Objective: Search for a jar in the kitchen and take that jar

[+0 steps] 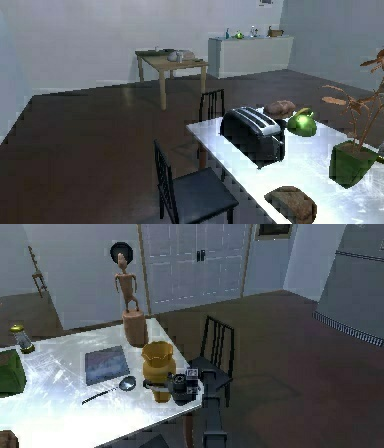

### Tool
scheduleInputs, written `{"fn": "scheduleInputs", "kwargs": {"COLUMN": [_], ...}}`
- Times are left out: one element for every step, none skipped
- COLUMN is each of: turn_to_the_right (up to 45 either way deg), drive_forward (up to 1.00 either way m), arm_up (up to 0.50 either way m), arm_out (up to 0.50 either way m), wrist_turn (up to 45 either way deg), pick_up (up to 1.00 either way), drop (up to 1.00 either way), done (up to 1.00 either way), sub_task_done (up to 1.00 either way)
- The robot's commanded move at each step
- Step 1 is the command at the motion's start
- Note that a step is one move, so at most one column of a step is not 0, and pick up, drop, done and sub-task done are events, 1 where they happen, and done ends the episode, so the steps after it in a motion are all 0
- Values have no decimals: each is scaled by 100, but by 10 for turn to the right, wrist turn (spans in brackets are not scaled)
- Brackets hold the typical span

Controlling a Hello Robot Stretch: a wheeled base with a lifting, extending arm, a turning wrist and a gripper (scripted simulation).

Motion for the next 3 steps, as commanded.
{"fn": "scheduleInputs", "kwargs": {"turn_to_the_right": [0,0,0], "drive_forward": [0,0,0], "arm_up": [0,10,0], "arm_out": [0,0,0], "wrist_turn": [0,0,0], "pick_up": [100,0,0], "drop": [0,0,0], "done": [0,0,100], "sub_task_done": [0,0,0]}}
